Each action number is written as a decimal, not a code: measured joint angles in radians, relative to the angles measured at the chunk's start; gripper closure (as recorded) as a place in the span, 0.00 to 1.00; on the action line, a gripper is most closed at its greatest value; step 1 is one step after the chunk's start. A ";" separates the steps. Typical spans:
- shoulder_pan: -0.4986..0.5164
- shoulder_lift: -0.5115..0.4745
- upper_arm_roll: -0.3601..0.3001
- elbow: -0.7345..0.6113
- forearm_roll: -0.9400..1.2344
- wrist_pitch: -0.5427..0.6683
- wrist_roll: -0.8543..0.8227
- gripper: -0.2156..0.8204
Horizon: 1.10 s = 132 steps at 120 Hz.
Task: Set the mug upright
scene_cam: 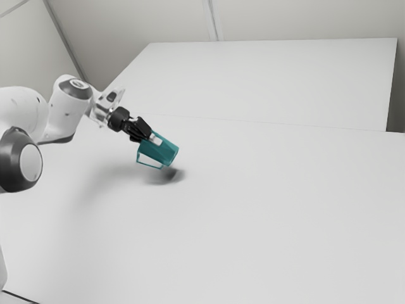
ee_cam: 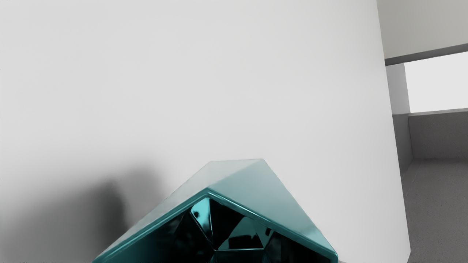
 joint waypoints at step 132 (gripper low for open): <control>-0.165 -0.335 -0.229 -0.174 0.869 0.231 -0.431 0.97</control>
